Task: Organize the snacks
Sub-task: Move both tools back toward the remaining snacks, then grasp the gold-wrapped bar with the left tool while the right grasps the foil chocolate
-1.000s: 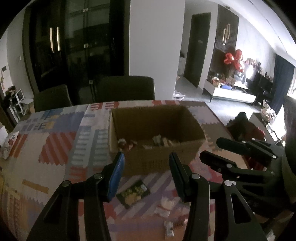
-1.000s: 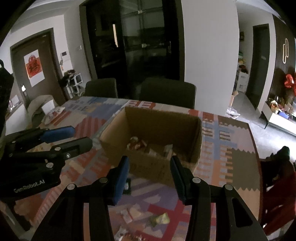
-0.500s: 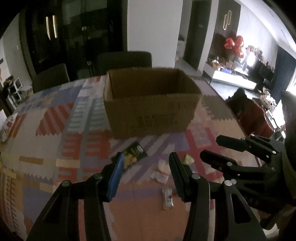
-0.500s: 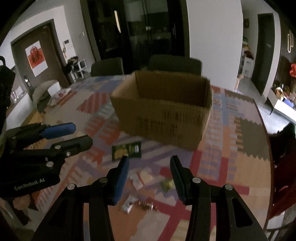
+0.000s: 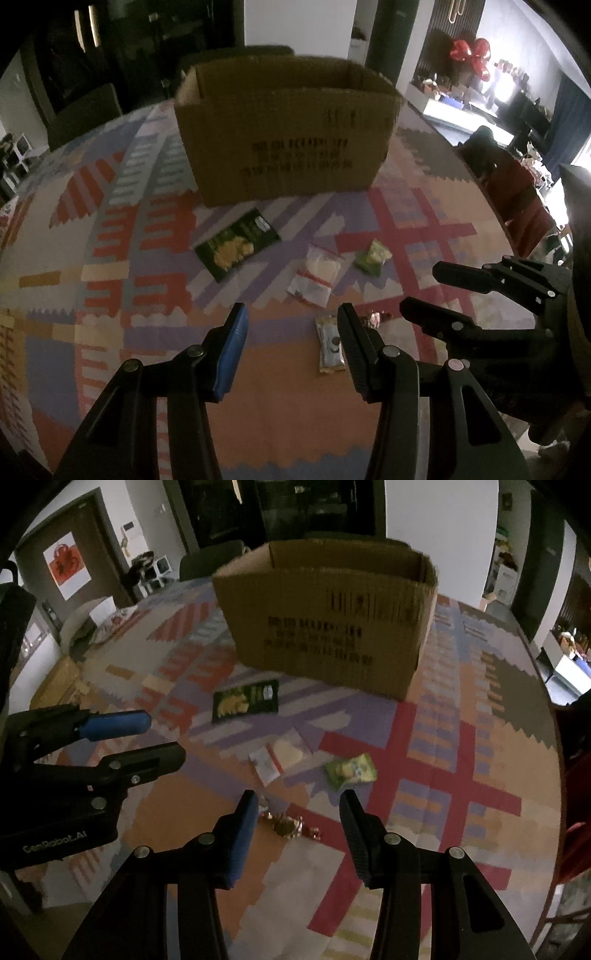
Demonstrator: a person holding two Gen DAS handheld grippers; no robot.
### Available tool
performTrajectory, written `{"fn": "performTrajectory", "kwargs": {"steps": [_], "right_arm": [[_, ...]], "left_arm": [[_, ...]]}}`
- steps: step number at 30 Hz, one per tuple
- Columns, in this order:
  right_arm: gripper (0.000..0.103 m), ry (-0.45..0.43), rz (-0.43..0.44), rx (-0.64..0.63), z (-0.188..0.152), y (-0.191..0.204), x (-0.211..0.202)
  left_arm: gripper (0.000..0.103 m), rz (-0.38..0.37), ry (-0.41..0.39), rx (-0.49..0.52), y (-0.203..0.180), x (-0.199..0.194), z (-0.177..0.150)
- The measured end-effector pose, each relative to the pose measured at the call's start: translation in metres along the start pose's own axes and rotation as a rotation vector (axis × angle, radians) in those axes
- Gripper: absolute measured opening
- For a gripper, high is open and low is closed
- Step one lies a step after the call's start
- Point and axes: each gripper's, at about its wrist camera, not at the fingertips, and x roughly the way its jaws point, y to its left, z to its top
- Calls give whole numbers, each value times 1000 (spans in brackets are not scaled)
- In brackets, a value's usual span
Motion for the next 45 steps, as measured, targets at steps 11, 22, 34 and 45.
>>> {"fn": "performTrajectory", "kwargs": {"steps": [11,22,34,45], "right_arm": [[47,126,37,-13,-24,-3,37],[47,167,36,-33,-32,-9,54],[47,181,38,-108,-27,-5,68],[47,189,38,-159,-22,6,78]], "left_arm": [[49,-29,133,6,-4,44,-26],[46,-69,193,18,-15,74,-34],[28,-75,206,18,-19,88,-33],[19,-80,187,14,-14,81,-34]]}}
